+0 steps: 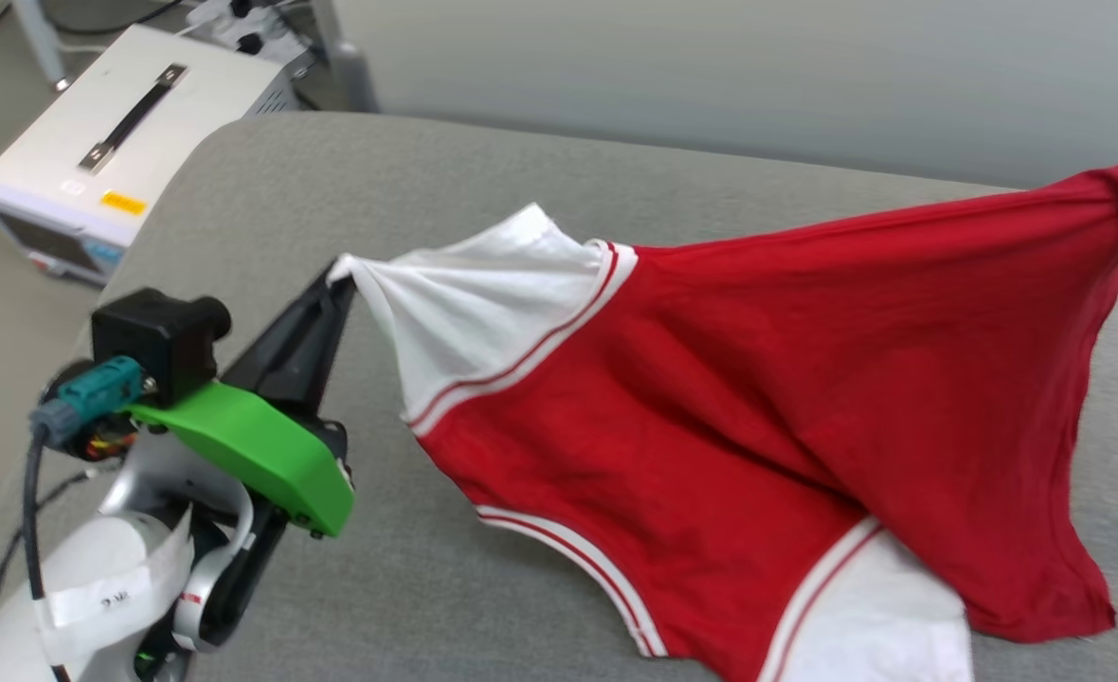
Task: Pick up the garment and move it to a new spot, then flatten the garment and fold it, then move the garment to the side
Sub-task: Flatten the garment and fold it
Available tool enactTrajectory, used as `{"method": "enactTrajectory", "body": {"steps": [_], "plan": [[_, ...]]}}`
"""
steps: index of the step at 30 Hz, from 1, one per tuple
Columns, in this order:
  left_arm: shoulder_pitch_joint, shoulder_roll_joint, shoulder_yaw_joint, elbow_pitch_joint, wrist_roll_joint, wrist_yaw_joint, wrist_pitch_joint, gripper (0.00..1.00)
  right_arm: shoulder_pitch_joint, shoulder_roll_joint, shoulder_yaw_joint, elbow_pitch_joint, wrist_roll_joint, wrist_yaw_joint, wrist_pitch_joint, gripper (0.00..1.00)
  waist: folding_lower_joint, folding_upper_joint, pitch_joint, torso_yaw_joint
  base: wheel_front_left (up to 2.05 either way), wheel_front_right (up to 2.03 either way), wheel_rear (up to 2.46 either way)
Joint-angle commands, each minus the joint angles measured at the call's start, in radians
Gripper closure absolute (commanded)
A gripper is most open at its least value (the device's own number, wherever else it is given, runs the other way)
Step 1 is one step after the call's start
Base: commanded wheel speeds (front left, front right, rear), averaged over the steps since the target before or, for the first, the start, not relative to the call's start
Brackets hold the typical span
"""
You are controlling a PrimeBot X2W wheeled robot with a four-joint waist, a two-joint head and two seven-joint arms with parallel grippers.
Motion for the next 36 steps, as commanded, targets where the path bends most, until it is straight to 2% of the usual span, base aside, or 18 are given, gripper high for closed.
{"method": "enactTrajectory", "body": {"steps": [1,13,18,22,30,36], "plan": [[-0.03,0.018,0.012,-0.01,0.016,0.007,0.004,1.0,0.019,0.006,-0.011,-0.026,0.006,-0.001,-0.009,1.0,0.0001,0.0,-0.044,-0.065,0.0,0.0,0.0],[-0.138,0.069,0.067,-0.101,0.061,0.022,0.024,1.0,0.038,0.025,-0.113,-0.192,-0.001,-0.001,-0.018,1.0,0.0001,0.0,-0.051,-0.15,0.0,0.0,0.0],[-0.217,0.09,0.096,-0.115,0.083,0.026,0.041,1.0,0.012,0.029,-0.155,-0.213,-0.01,-0.001,-0.046,1.0,0.0001,0.0,-0.025,-0.167,0.0,0.0,0.0],[-0.299,0.104,0.11,-0.106,0.1,0.012,0.055,1.0,-0.019,0.031,-0.166,-0.214,-0.03,-0.001,-0.074,1.0,0.0001,0.0,0.005,-0.177,0.0,0.0,0.0],[-0.509,0.145,0.117,-0.03,0.114,-0.076,0.108,1.0,-0.145,0.052,-0.171,-0.169,-0.053,-0.001,-0.142,1.0,0.0001,0.0,0.096,-0.195,0.0,0.0,0.0],[-0.722,0.161,0.097,0.095,0.144,-0.183,0.131,1.0,-0.316,0.042,-0.135,-0.096,-0.084,-0.001,-0.22,1.0,0.0001,0.0,0.232,-0.208,0.0,0.0,0.0]]}}
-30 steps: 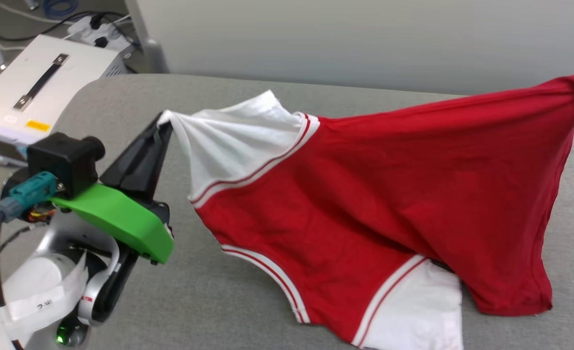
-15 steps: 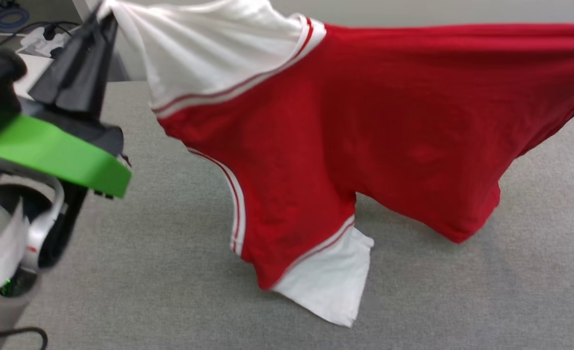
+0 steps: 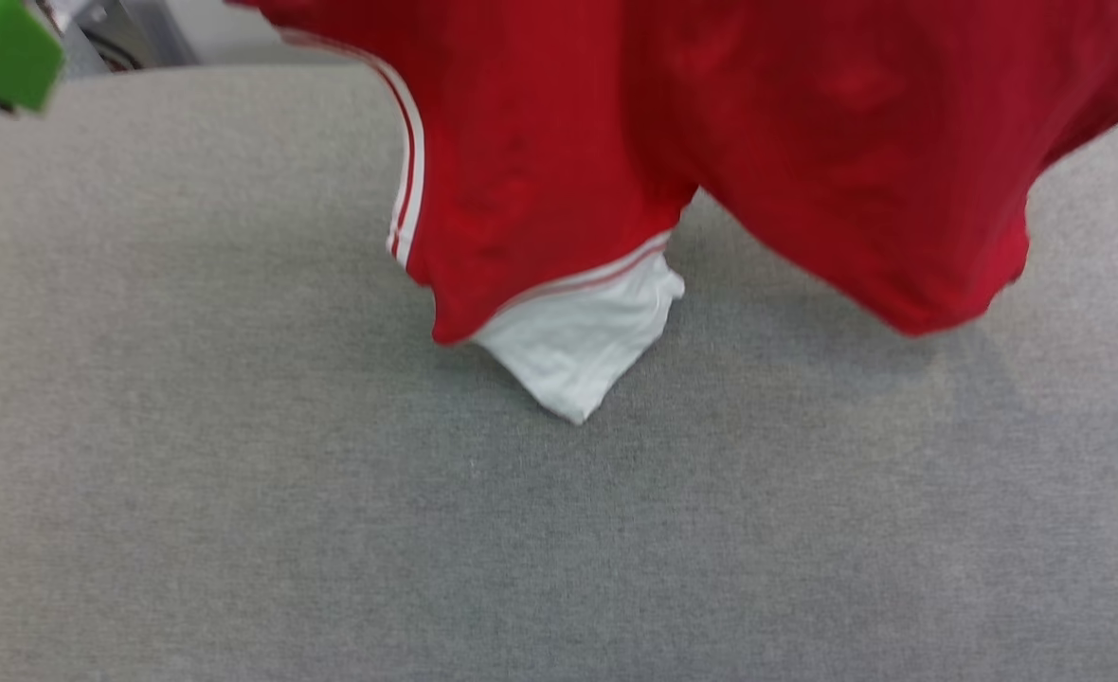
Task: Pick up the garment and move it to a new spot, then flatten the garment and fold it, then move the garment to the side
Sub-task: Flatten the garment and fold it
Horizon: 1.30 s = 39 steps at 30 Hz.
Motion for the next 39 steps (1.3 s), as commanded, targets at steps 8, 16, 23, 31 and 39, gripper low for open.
{"method": "enactTrajectory", "body": {"steps": [8,16,23,31,39], "plan": [[-0.382,-0.019,-0.031,0.278,0.097,-0.136,-0.025,1.0,-0.339,-0.007,0.076,0.189,-0.075,-0.001,-0.118,1.0,0.0,0.0,0.297,-0.023,0.0,0.0,0.0],[-0.772,-0.114,-0.099,0.605,0.216,-0.189,-0.123,1.0,-0.645,0.048,0.145,0.43,-0.189,-0.001,-0.273,1.0,0.0,0.0,0.417,-0.032,0.0,0.0,0.0],[-0.957,-0.176,-0.117,0.848,0.259,-0.197,-0.262,1.0,-0.811,0.099,0.186,0.622,-0.261,-0.001,-0.408,1.0,0.0,0.0,0.451,-0.031,0.0,0.0,0.0],[-0.896,-0.234,-0.156,1.021,0.246,-0.204,-0.433,1.0,-0.816,0.135,0.239,0.761,-0.262,-0.001,-0.546,1.0,0.0,0.0,0.457,-0.002,0.0,0.0,0.0],[-0.617,-0.318,-0.205,1.048,0.185,-0.208,-0.527,1.0,-0.649,0.154,0.302,0.825,-0.199,-0.001,-0.656,1.0,0.0,0.0,0.403,0.033,0.0,0.0,0.0]]}}
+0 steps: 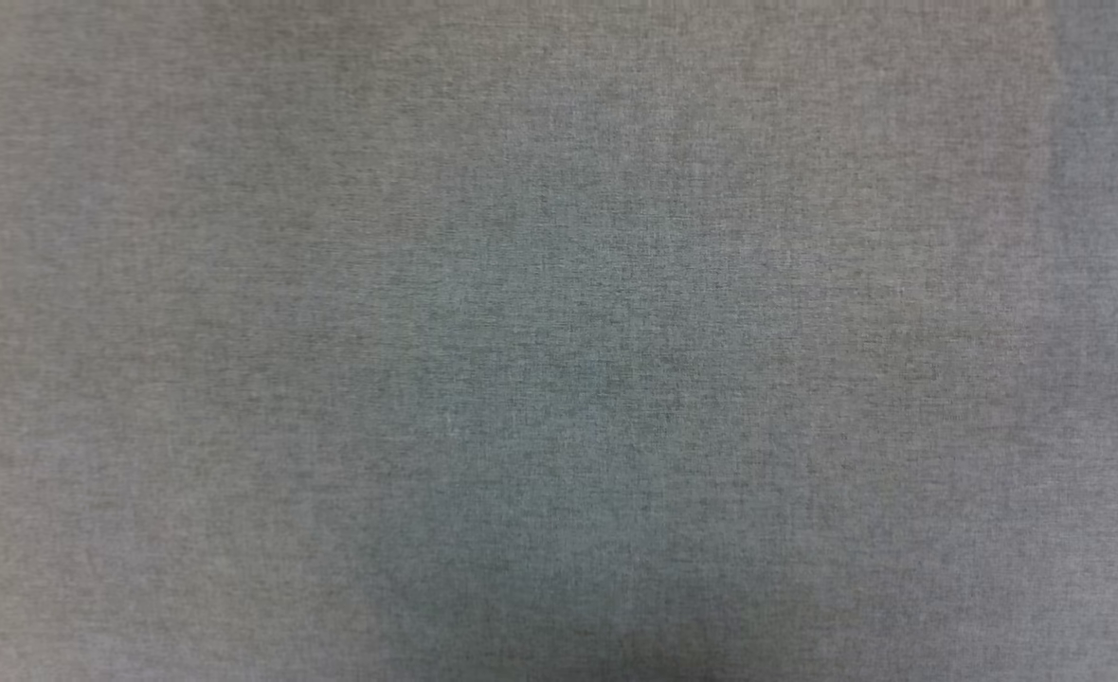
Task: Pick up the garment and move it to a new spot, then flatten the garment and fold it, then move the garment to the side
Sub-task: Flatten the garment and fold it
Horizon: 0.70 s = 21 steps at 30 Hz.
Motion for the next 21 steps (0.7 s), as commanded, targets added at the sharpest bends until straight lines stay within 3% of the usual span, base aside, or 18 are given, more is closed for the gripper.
{"method": "enactTrajectory", "body": {"steps": [1,12,21], "plan": [[0.057,-0.011,-0.001,-0.004,-0.013,0.0,-0.011,1.0,0.039,-0.001,0.009,0.01,0.017,-0.002,-0.016,1.0,-0.0001,0.0,-0.032,0.016,0.0,0.0,0.0],[0.517,-0.099,-0.023,-0.09,-0.115,0.022,-0.028,1.0,0.379,-0.026,0.138,-0.001,0.178,-0.002,-0.041,1.0,-0.0001,0.0,-0.216,0.057,0.0,0.0,0.0],[0.832,-0.082,-0.042,-0.169,-0.186,0.056,-0.007,1.0,0.647,-0.039,0.146,0.005,0.316,-0.002,-0.026,1.0,-0.0001,0.0,-0.374,0.087,0.0,0.0,0.0]]}}
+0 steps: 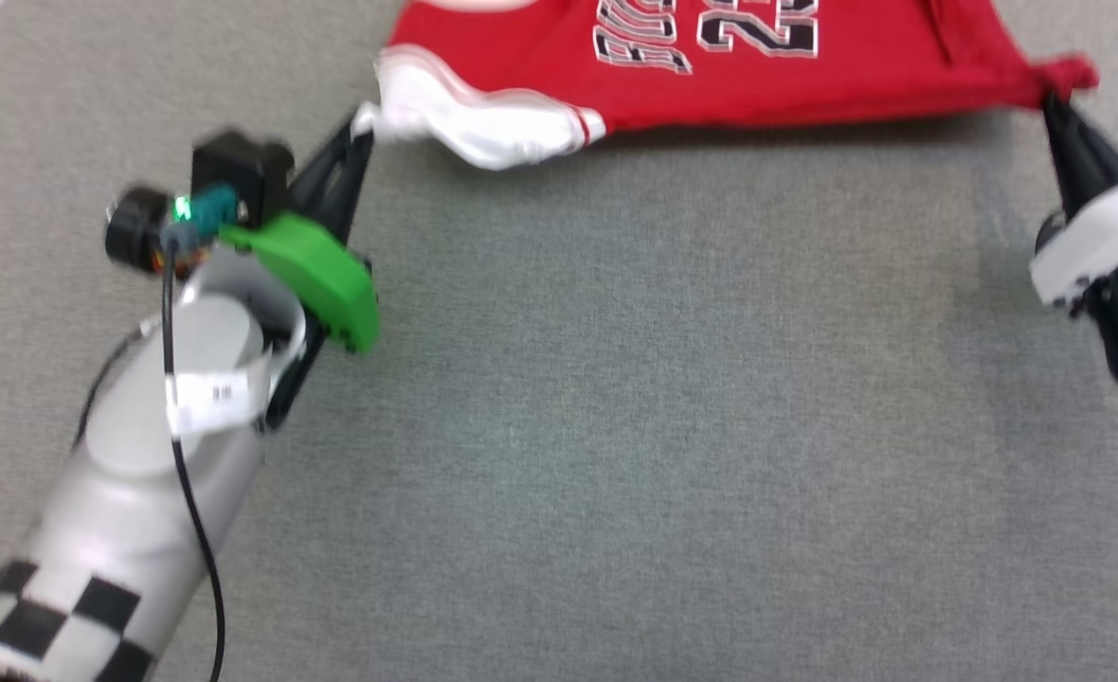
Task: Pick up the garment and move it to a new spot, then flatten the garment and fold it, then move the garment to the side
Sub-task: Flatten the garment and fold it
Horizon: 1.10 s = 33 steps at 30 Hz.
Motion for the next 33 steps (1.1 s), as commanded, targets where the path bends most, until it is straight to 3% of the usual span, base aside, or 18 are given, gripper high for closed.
{"method": "enactTrajectory", "body": {"steps": [1,15,24,33], "plan": [[0.056,0.016,-0.001,-0.019,-0.017,0.011,0.005,1.0,0.041,0.002,-0.012,0.008,0.024,-0.001,0.001,1.0,0.0001,0.0,-0.102,0.03,0.0,0.0,0.0],[0.465,0.137,-0.05,-0.268,-0.088,0.069,0.102,1.0,0.36,0.06,-0.067,0.005,0.165,-0.001,0.067,1.0,0.0001,0.0,-0.293,0.024,0.0,0.0,0.0],[0.646,0.2,-0.086,-0.377,-0.113,0.104,0.143,1.0,0.543,0.049,-0.084,-0.102,0.199,-0.001,0.105,1.0,0.0001,0.0,-0.379,0.018,0.0,0.0,0.0],[0.792,0.271,-0.124,-0.497,-0.153,0.105,0.2,1.0,0.745,0.041,-0.16,-0.255,0.171,-0.001,0.146,1.0,0.0001,0.0,-0.441,0.014,0.0,0.0,0.0]]}}
